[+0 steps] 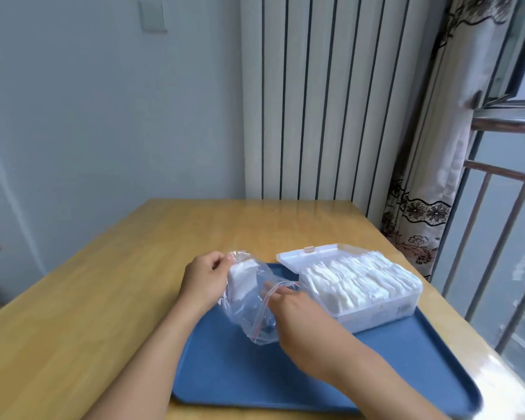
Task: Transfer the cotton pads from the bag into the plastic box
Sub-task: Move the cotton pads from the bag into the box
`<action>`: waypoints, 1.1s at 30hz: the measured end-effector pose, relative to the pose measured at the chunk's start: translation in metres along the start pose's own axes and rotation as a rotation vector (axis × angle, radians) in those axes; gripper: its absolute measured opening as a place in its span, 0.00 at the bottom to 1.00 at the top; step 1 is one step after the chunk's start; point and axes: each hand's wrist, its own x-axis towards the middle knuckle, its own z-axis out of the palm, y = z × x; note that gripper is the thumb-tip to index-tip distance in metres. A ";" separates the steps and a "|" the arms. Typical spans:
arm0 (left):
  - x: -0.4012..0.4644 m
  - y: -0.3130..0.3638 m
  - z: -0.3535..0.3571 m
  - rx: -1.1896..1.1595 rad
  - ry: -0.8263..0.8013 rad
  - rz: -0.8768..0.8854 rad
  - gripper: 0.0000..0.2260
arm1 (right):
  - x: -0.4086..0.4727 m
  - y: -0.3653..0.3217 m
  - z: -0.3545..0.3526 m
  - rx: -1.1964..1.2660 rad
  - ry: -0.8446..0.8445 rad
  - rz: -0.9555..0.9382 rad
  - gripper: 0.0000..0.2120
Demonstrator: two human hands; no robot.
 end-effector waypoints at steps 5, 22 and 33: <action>-0.008 0.015 0.003 -0.219 -0.219 -0.029 0.17 | 0.002 0.004 0.007 0.056 0.002 0.002 0.47; -0.025 0.032 0.007 -0.578 -0.402 -0.287 0.15 | 0.010 -0.005 -0.007 -0.222 0.414 -0.055 0.24; -0.024 0.036 0.013 -0.712 -0.271 -0.439 0.14 | 0.005 0.006 -0.011 -0.144 0.500 -0.115 0.14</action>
